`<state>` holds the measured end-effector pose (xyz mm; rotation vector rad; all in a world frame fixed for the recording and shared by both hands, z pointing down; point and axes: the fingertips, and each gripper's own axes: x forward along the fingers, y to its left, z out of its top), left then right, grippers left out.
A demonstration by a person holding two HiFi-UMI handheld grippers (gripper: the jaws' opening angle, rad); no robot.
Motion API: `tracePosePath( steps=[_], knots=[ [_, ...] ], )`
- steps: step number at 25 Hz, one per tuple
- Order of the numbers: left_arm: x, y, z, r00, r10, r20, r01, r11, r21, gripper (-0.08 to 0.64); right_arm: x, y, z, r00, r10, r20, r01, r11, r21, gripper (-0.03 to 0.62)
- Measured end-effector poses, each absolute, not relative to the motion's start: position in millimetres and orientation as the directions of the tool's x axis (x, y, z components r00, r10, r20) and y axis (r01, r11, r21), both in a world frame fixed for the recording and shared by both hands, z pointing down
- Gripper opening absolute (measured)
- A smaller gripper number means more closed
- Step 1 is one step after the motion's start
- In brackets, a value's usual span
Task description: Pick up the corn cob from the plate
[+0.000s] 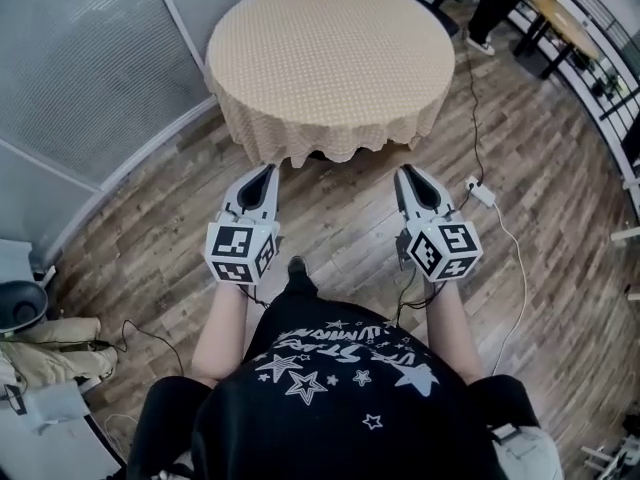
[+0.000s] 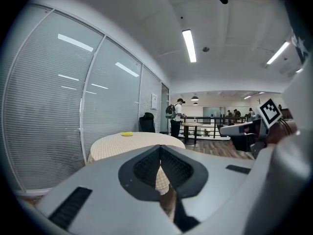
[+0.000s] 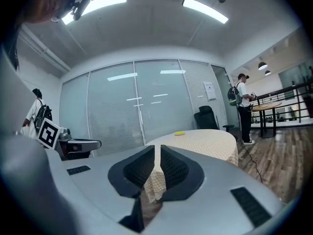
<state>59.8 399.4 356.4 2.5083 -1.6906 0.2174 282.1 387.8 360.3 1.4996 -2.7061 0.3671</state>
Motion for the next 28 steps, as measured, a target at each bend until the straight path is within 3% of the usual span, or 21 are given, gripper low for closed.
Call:
tracePosePath(
  steps=[14, 28],
  knots=[
    [-76, 288, 353, 0.390, -0.906, 0.166, -0.921, -0.388, 0.046, 0.006, 143, 266, 351, -0.558, -0.815, 0.156, -0.827, 0.533, -0.179, 0.046],
    [-94, 197, 376, 0.377, -0.902, 0.211, -0.925, -0.377, 0.043, 0.006, 144, 157, 387, -0.531, -0.820, 0.212, -0.842, 0.483, -0.241, 0.046]
  ],
)
